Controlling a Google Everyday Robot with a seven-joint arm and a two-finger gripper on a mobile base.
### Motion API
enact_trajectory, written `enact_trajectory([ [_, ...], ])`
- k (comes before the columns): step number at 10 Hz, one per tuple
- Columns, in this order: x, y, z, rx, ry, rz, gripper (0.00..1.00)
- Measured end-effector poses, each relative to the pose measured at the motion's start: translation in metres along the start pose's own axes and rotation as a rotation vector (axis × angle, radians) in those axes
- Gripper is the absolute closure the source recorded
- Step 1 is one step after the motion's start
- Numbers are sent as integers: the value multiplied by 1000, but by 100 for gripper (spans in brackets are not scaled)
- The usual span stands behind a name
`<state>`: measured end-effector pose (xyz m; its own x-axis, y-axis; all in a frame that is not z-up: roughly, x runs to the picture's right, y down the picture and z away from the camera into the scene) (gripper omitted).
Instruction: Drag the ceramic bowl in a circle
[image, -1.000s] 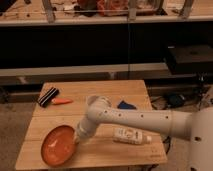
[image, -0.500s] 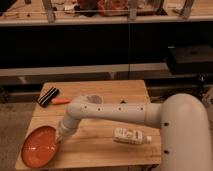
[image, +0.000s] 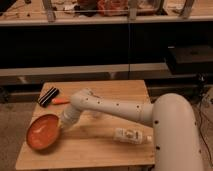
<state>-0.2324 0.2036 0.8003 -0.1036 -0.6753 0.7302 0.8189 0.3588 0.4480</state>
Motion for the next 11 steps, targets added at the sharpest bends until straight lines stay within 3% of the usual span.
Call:
enact_trajectory([
  [3,3,55,-36,15,56,110,100],
  [6,-27,97,-63,-8,61,157,100],
  [8,-59,104,-66,-39,26,126,100],
  [11,-87,83,-57,-68,-44,2,100],
])
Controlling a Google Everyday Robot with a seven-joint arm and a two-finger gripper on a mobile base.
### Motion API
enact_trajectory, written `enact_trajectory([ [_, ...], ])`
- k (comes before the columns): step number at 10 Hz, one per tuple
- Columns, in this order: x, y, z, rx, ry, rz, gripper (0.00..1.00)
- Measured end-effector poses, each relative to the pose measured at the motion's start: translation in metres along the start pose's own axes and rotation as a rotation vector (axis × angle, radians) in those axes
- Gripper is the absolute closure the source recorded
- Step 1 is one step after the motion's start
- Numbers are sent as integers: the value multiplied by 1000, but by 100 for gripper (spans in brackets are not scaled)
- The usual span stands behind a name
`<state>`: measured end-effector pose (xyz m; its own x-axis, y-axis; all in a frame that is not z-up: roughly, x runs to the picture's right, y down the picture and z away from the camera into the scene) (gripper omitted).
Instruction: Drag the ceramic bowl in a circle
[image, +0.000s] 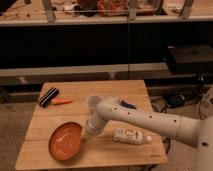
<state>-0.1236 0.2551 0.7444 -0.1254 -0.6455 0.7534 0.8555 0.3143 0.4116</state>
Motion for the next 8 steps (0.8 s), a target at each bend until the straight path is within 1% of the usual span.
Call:
enact_trajectory([
  [2,-5,-32,20,-14,-34,-80,100],
  [4,-4,-75,50,-20,-65,-154,100],
  [6,4,-106,72,-4,-79,-192,100],
  [7,10,-116,79,10,-81,-202,100],
  [8,22,-121,83,25,-76,-192,100],
])
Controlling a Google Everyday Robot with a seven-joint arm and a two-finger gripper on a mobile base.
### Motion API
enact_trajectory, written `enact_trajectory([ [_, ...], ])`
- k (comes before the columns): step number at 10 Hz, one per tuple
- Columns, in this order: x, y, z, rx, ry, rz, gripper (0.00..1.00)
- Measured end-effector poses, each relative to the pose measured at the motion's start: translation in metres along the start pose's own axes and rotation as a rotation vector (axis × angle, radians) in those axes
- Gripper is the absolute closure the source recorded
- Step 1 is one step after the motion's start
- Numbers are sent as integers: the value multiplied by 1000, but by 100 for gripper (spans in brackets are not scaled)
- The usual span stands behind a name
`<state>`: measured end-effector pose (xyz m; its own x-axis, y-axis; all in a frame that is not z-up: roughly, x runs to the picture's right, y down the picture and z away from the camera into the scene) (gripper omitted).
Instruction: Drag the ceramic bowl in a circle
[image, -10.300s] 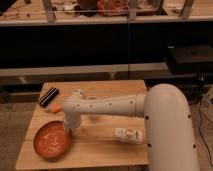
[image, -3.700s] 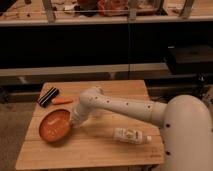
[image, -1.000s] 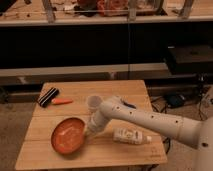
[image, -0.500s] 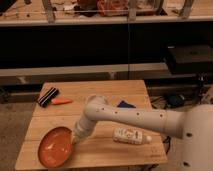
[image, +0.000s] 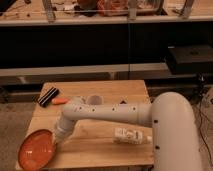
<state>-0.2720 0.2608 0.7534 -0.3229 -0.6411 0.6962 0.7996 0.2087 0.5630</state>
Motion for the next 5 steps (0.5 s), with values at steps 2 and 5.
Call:
enact_trajectory([
  [2,29,8,-2,21,23,60,100],
  [5,80,45,-20,29,103,227,100],
])
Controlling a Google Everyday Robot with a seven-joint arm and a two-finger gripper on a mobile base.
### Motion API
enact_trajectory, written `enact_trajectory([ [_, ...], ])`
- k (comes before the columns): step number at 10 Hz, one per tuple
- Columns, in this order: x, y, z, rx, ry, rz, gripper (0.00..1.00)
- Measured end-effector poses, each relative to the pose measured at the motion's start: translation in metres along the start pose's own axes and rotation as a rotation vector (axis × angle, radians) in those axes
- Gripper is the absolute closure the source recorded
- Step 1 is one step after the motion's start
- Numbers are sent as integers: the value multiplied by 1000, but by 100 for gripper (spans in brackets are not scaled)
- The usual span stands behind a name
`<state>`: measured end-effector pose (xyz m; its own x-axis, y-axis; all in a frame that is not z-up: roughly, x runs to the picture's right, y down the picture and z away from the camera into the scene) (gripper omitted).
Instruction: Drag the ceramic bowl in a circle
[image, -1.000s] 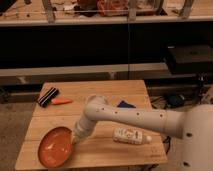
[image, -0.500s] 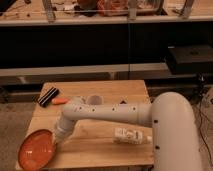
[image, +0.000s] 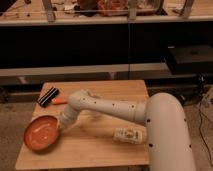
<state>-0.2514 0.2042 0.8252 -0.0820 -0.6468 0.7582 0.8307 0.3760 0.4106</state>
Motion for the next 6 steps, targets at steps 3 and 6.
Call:
enact_trajectory([
  [3,24,37,-20,-7,66,155,100],
  [6,1,77,-45,-38,105,210,100],
])
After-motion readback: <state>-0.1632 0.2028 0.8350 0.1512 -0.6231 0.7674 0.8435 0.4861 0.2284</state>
